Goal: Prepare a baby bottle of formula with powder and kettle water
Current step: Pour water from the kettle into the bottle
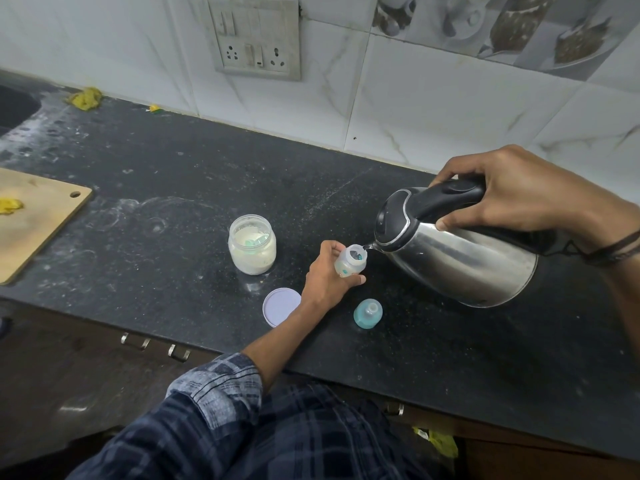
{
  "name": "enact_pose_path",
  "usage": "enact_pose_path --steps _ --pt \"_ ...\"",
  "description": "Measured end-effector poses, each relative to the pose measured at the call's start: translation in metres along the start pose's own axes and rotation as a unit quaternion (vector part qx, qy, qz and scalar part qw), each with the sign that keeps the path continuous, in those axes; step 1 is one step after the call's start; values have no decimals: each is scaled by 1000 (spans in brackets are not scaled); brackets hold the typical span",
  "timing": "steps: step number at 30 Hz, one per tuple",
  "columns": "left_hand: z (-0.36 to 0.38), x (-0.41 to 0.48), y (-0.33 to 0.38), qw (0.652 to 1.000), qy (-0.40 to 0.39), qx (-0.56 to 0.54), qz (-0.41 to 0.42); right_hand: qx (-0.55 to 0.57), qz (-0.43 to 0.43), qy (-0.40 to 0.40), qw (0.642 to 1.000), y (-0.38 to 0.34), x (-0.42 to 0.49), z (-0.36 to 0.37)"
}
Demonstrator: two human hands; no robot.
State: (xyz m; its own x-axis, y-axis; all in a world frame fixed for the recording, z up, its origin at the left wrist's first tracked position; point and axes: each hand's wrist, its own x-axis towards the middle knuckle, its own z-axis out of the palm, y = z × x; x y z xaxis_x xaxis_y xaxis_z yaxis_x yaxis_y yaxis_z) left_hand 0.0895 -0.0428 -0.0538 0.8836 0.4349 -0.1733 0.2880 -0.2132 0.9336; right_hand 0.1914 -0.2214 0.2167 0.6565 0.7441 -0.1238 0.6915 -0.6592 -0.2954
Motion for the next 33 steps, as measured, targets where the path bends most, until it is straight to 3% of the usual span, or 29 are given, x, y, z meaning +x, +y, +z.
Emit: enact_pose_path --steps 33 --pt "0 2 -10 1000 0 -13 -5 -28 -7 -5 1000 -4 4 -3"
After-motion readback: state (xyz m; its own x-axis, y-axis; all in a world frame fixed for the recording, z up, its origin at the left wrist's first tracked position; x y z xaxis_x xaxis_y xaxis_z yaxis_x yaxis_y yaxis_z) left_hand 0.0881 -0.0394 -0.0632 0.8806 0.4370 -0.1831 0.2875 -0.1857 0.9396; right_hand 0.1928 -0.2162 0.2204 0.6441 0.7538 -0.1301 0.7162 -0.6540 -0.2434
